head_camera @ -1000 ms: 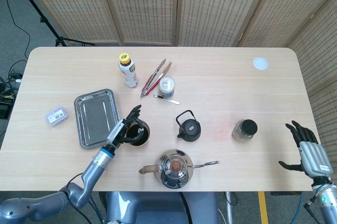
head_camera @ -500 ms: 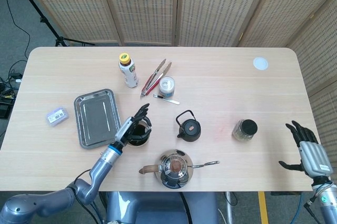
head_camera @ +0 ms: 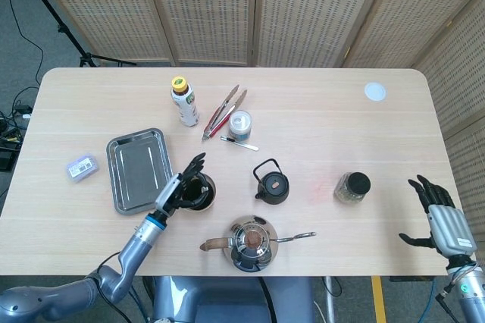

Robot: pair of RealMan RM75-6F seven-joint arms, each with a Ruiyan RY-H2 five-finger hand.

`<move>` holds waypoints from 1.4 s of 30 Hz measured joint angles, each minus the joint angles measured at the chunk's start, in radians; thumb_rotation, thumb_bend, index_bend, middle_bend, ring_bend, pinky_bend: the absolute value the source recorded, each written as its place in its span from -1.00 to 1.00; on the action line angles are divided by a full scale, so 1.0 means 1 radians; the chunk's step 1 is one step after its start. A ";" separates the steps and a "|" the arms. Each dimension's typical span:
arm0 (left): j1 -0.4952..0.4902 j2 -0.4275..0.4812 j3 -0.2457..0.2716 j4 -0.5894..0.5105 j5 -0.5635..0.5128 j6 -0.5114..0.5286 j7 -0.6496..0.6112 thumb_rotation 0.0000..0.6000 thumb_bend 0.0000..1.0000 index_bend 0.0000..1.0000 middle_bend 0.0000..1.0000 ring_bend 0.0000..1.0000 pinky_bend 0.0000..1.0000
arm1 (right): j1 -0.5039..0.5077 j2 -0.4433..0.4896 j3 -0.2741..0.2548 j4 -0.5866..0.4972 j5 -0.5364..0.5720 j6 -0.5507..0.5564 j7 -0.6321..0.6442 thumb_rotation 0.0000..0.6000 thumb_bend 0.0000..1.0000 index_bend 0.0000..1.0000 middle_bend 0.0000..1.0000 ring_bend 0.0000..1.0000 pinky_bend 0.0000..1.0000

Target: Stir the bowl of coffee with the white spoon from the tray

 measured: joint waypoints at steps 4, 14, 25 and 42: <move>-0.001 -0.001 -0.006 0.018 -0.009 -0.009 0.019 1.00 -0.04 0.47 -1.00 -1.00 -1.00 | 0.000 0.001 -0.001 0.000 0.000 -0.001 0.000 1.00 -1.00 -1.00 -1.00 -1.00 -1.00; -0.019 -0.012 0.004 0.046 0.007 -0.027 0.072 1.00 -0.29 -0.08 -1.00 -1.00 -1.00 | 0.000 0.000 0.000 0.001 0.002 -0.001 -0.001 1.00 -1.00 -1.00 -1.00 -1.00 -1.00; 0.012 0.047 0.038 -0.022 0.053 0.061 0.137 1.00 -0.64 -0.55 -1.00 -1.00 -1.00 | -0.001 0.004 -0.005 -0.009 -0.010 0.004 0.000 1.00 -1.00 -1.00 -1.00 -1.00 -1.00; 0.110 0.367 0.051 -0.218 0.073 0.220 0.704 1.00 -0.48 -0.83 -1.00 -1.00 -1.00 | -0.009 0.008 -0.013 -0.033 -0.039 0.033 -0.024 1.00 -1.00 -1.00 -1.00 -1.00 -1.00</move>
